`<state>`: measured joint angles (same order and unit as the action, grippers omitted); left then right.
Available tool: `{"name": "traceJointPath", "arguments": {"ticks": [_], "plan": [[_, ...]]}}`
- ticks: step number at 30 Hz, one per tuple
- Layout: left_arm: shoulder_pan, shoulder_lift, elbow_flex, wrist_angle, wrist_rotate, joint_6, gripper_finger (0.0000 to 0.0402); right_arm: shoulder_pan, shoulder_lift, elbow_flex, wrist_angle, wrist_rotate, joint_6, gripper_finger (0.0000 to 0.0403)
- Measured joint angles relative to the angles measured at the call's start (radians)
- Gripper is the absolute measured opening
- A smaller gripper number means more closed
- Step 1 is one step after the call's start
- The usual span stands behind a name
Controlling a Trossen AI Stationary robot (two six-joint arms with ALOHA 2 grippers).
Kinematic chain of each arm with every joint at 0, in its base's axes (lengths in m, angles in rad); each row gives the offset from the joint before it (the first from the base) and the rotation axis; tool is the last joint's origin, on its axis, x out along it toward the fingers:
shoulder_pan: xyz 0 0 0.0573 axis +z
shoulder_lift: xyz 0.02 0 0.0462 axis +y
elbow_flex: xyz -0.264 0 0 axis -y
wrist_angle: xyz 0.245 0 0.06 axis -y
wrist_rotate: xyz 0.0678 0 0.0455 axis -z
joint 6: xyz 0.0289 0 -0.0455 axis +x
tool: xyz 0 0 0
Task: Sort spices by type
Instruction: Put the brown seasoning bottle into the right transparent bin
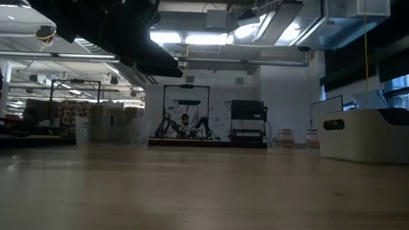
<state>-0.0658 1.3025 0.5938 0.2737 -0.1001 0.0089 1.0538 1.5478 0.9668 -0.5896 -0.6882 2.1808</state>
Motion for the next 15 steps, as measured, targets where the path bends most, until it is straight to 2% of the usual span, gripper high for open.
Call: {"name": "traceJointPath", "arguments": {"ticks": [5, 15], "plan": [[0.000, 0.000, 0.000, 0.000, 0.000, 0.002, 0.0248, -0.001, 0.057, 0.000, 0.034, -0.145, -0.012, 0.0010], [0.000, 0.000, 0.000, 0.000, 0.000, 0.022, 0.0248, -0.012, 0.069, 0.000, -0.052, -0.079, -0.088, 0.0004]]}}
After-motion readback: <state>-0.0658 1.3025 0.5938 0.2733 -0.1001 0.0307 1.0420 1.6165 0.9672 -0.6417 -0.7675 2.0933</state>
